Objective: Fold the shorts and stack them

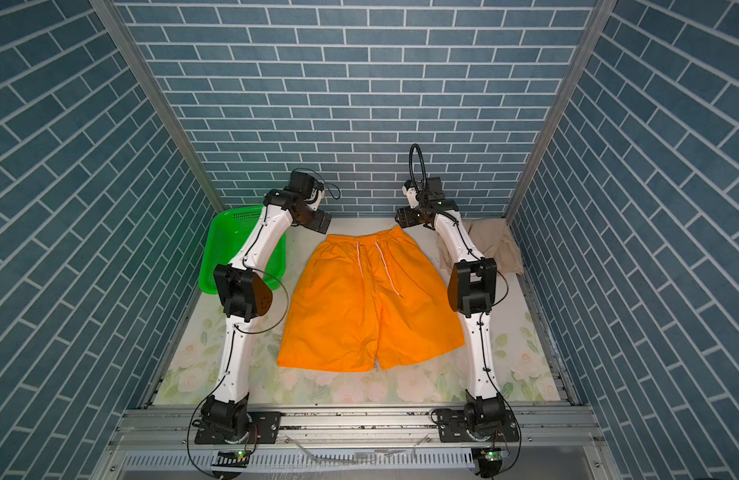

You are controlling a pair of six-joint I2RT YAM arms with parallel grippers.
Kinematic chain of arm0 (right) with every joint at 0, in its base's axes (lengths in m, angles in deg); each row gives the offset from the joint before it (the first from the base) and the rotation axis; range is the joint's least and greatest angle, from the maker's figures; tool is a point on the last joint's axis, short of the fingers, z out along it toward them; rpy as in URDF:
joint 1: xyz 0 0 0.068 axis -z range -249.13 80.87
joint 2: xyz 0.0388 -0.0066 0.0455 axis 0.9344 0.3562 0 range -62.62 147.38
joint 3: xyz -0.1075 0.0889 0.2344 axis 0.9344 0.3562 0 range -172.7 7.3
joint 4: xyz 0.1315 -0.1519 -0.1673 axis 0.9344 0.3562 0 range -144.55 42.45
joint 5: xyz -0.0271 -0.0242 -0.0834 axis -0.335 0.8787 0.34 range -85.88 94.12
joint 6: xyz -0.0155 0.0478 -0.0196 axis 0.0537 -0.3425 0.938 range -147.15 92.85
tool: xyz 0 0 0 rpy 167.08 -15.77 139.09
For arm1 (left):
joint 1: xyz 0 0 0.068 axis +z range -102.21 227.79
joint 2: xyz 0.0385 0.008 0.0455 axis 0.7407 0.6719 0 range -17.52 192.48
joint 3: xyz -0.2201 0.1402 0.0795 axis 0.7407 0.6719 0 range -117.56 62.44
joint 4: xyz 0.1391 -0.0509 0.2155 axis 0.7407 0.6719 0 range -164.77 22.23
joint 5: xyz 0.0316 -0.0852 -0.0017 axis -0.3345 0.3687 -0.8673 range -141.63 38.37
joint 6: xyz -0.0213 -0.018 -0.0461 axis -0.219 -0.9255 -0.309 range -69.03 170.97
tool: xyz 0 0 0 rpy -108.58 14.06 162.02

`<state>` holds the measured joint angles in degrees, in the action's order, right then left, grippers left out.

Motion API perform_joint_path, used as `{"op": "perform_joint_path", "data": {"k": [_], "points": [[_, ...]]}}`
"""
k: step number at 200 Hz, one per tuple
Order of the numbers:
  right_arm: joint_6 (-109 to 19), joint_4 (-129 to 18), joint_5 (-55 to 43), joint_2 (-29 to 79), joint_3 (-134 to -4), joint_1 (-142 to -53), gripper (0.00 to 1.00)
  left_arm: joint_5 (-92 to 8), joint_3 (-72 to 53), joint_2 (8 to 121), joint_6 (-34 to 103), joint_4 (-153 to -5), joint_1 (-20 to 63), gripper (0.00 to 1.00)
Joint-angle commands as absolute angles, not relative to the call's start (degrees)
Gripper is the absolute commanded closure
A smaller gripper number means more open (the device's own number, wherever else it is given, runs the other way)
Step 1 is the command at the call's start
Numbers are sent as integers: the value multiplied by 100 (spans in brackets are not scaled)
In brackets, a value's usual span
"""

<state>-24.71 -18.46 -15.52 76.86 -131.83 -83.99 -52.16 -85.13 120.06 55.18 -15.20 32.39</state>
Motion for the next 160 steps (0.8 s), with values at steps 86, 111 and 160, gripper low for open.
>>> {"op": "perform_joint_path", "data": {"k": [86, 111, 160], "points": [[-4851, -1237, -127, 1680, -5511, -7153, 22, -3433, -1255, 7091, 3282, -3112, 693, 0], [-5214, -1288, 228, 954, -4346, -6956, 21, -3658, -632, 6978, 3187, -3426, 68, 0], [-5629, -2145, 40, 1011, -3157, -6698, 22, -3741, 56, 7206, 3041, -4139, -503, 0]]}}
